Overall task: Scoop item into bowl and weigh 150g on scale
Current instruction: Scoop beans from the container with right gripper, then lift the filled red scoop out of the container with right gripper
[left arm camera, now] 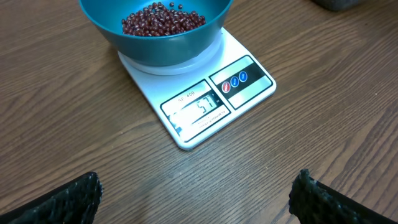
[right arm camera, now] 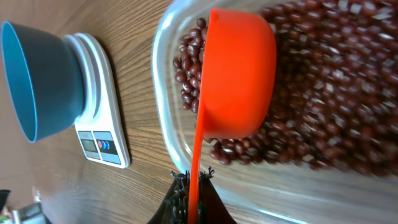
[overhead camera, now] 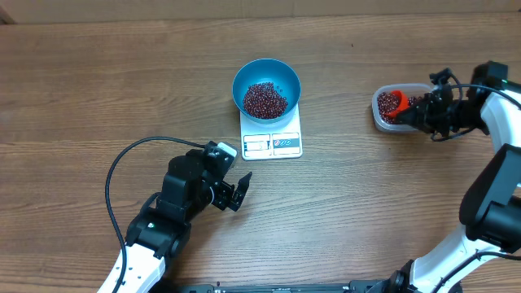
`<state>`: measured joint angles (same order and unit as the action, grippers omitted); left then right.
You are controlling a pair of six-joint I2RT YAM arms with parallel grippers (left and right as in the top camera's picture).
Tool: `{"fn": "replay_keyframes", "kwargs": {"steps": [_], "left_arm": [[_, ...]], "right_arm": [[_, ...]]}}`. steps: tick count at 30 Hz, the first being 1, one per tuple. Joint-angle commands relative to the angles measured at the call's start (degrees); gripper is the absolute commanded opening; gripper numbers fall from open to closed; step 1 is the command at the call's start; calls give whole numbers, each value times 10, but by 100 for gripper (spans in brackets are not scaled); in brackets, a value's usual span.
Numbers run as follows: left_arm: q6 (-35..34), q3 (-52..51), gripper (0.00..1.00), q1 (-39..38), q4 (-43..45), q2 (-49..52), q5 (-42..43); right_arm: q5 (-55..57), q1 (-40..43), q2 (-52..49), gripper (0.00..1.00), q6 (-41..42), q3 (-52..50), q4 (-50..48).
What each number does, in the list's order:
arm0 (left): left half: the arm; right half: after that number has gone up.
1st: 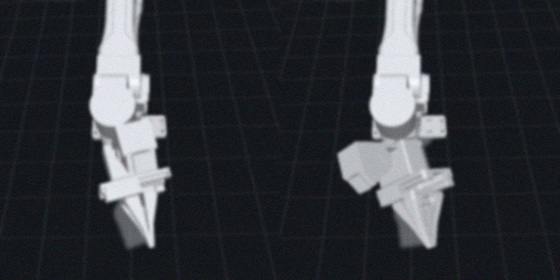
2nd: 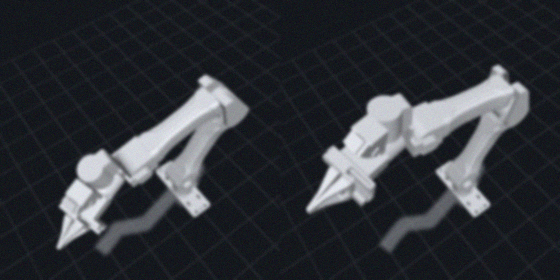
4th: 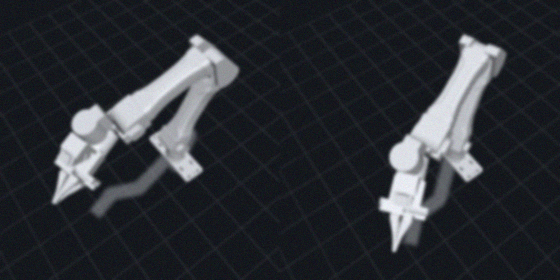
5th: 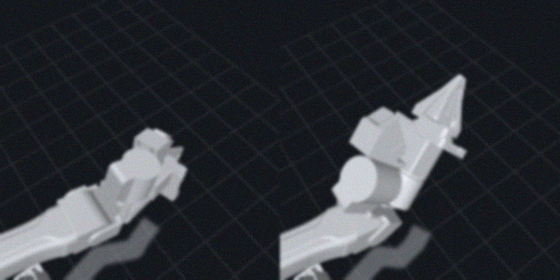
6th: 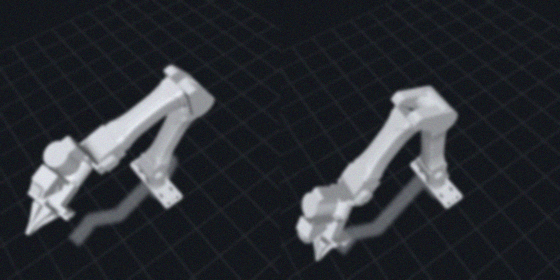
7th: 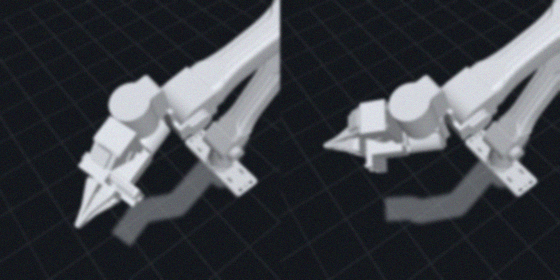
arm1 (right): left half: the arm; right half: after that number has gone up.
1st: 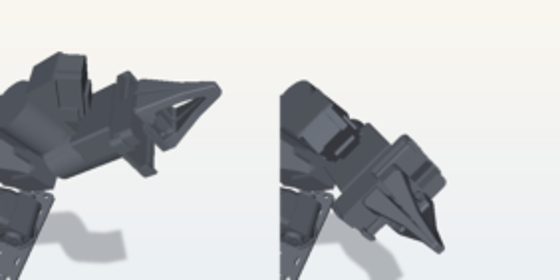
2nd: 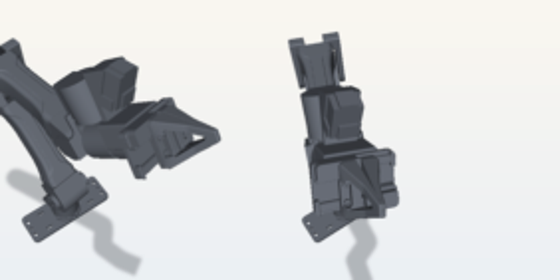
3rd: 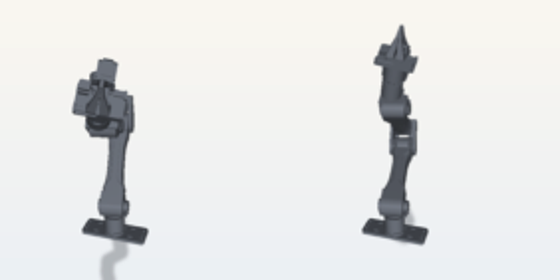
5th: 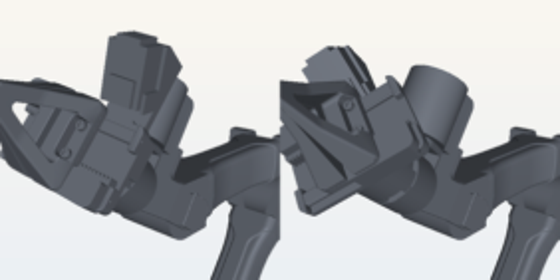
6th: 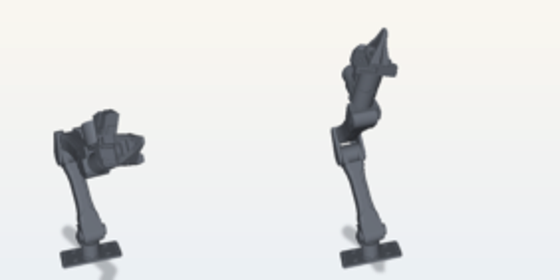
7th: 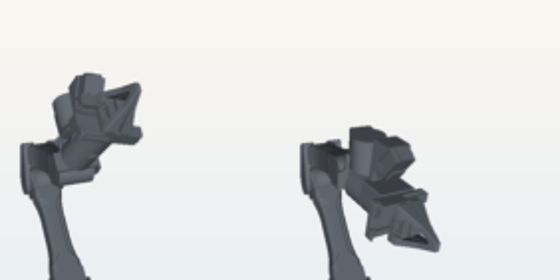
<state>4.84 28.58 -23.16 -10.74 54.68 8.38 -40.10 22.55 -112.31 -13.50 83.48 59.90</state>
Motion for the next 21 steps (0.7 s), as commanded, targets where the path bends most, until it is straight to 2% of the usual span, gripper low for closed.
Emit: {"fn": "replay_keyframes", "kwargs": {"steps": [1,9,21], "left_arm": [[-1,-4,100,-2,0,1,6],[-1,-4,100,-2,0,1,6],[-1,-4,100,-2,0,1,6]], "right_arm": [[-40,29,-10,4,-5,-15,-1],[-132,72,-10,4,-49,-23,10],[-205,110,-10,4,-71,-22,45]]}}
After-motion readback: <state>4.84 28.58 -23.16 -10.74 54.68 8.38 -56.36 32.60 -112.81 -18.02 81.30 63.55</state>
